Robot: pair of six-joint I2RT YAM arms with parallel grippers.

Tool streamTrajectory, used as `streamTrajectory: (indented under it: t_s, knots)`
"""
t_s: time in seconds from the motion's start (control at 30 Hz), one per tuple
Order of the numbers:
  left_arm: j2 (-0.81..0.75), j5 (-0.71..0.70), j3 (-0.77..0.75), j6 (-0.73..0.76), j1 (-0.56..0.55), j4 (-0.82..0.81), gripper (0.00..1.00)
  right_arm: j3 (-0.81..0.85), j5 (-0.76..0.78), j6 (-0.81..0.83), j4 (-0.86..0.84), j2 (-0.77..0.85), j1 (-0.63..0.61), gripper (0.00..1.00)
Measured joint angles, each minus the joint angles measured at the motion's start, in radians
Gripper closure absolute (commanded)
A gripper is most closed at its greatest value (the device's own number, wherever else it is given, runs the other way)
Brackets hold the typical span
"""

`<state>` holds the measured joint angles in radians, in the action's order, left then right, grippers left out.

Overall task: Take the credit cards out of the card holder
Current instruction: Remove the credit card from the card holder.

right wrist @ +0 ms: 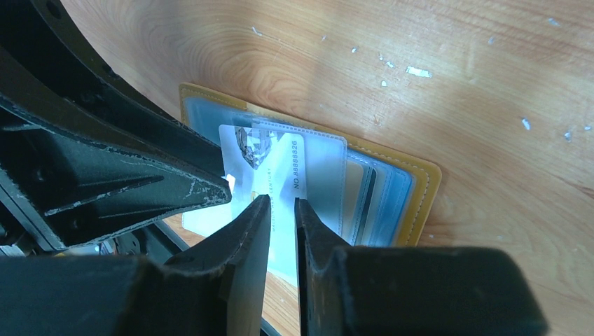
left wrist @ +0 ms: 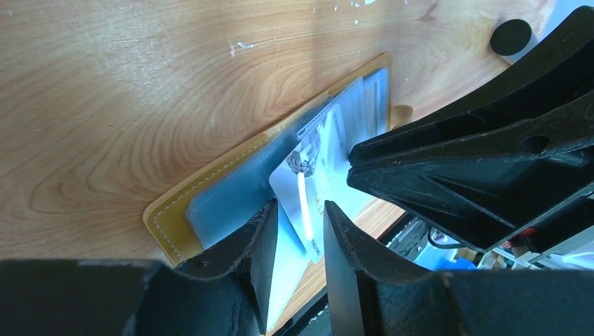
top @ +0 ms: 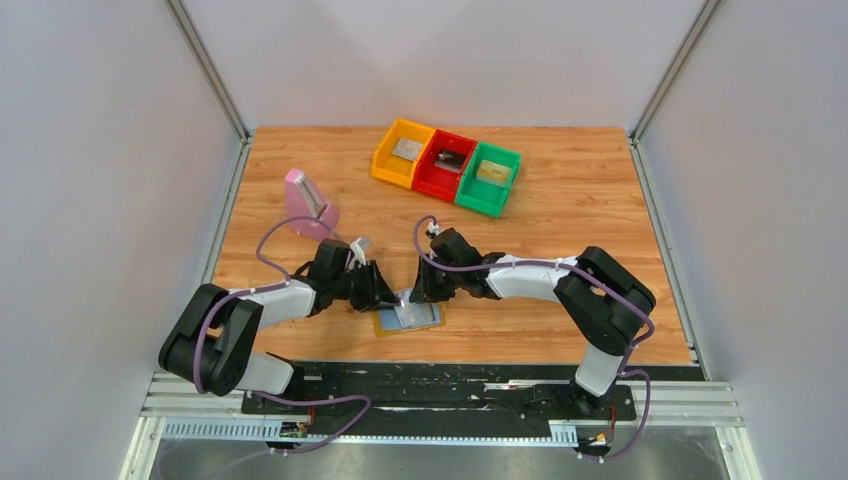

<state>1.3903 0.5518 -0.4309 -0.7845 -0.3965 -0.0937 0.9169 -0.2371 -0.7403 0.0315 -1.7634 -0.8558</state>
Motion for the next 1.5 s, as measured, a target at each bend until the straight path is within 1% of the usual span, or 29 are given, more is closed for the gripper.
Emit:
streamTrajectory:
  t_s: [0.2,0.53,0.7,0.87,1.0,1.07,1.1,1.13,1.17,1.23,1.5]
  knots:
    - [-0.013,-0.012,0.014,-0.033,0.000,-0.018,0.58,-0.006,0.000,-0.012,-0.013,0.000,0.000,0.80]
    - [-0.054,-0.056,0.038,-0.068,0.000,-0.012,0.59,-0.011,0.000,-0.018,-0.024,0.000,0.000,0.80]
    - [-0.051,-0.054,0.048,-0.093,0.000,-0.035,0.59,-0.015,0.000,-0.019,-0.029,0.002,0.000,0.80]
    - [-0.022,-0.033,0.060,-0.129,0.002,-0.093,0.60,-0.015,0.000,-0.019,-0.029,0.002,0.000,0.80]
    - [0.001,-0.016,0.075,-0.158,0.005,-0.146,0.66,-0.015,0.001,-0.019,-0.029,0.002,0.000,0.80]
    - [0.006,-0.015,0.082,-0.169,0.005,-0.163,0.72,-0.017,0.002,-0.019,-0.030,0.003,0.000,0.80]
    - [0.006,-0.016,0.085,-0.173,0.006,-0.166,0.79,-0.018,0.003,-0.020,-0.032,0.004,0.000,0.80]
    - [0.005,-0.020,0.087,-0.176,0.005,-0.166,0.82,-0.019,0.005,-0.022,-0.032,0.005,0.000,0.80]
    - [0.005,-0.027,0.090,-0.176,0.005,-0.164,0.90,-0.020,0.008,-0.022,-0.032,0.005,0.000,0.80]
    - [-0.003,-0.039,0.092,-0.181,0.005,-0.153,0.99,-0.020,0.012,-0.022,-0.030,0.007,0.000,0.79]
    - [-0.071,-0.076,0.079,-0.172,0.009,-0.063,1.00,-0.026,0.033,-0.022,-0.022,0.015,0.000,0.79]
